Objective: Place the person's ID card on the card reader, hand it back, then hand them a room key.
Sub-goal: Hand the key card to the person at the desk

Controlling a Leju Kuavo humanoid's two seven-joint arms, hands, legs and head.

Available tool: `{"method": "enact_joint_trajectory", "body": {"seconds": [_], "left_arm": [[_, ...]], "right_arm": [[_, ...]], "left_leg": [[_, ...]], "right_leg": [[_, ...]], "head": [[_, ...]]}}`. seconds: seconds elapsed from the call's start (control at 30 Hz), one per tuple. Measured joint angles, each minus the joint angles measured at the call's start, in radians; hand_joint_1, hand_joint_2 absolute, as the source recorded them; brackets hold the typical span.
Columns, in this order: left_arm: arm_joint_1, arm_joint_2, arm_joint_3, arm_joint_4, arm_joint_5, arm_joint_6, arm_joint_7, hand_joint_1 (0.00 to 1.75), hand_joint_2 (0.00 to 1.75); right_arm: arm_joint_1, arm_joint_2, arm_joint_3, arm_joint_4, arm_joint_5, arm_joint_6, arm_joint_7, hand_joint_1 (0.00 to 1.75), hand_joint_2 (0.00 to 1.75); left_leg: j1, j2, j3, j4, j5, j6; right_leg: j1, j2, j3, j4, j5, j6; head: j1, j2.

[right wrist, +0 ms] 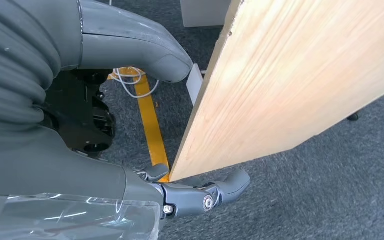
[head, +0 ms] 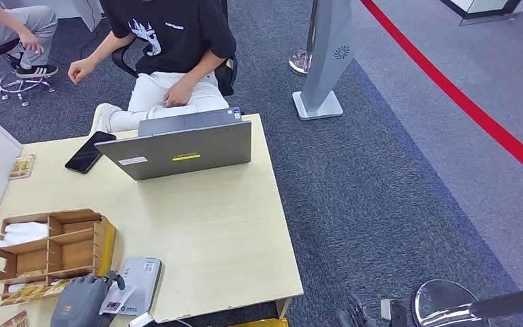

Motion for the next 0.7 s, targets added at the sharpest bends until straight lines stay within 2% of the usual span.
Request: {"method": "enact_joint_trajectory", "body": {"seconds": [0.1, 0.27, 0.53, 0.7], "left_arm": [[-0.052, -0.012, 0.013, -0.083, -0.015, -0.013, -0.026, 1.75, 1.75], [-0.183, -0.019, 0.066, -0.175, -0.030, -0.081, -0.022, 1.75, 1.75], [-0.379, 0.012, 0.184, -0.137, 0.007, -0.180, 0.074, 1.75, 1.75], [-0.440, -0.004, 0.249, -0.116, 0.084, -0.223, 0.114, 1.75, 1.75]], "right_arm": [[0.005, 0.000, 0.001, 0.001, -0.002, -0.007, 0.000, 0.00, 1.75], [0.007, 0.000, 0.002, 0.014, 0.024, -0.001, -0.011, 0.00, 1.75], [-0.009, 0.000, 0.001, 0.044, 0.090, 0.043, -0.009, 0.00, 1.75], [-0.019, 0.000, 0.000, 0.056, 0.093, 0.054, -0.001, 0.00, 1.75]], "left_leg": [[0.000, -0.001, 0.000, 0.000, 0.000, 0.000], [0.000, -0.001, 0.000, 0.000, 0.001, -0.001], [0.001, -0.001, 0.000, 0.000, 0.003, -0.002], [0.000, -0.001, 0.000, 0.000, 0.004, -0.002]], "right_leg": [[0.000, -0.001, 0.000, 0.000, 0.001, 0.000], [0.000, -0.001, 0.000, 0.000, 0.002, -0.001], [0.000, -0.001, 0.000, 0.001, 0.003, -0.002], [0.000, -0.001, 0.000, 0.001, 0.003, -0.002]], "head": [[0.000, 0.000], [0.000, 0.000], [0.000, 0.000], [0.000, 0.000]]}}
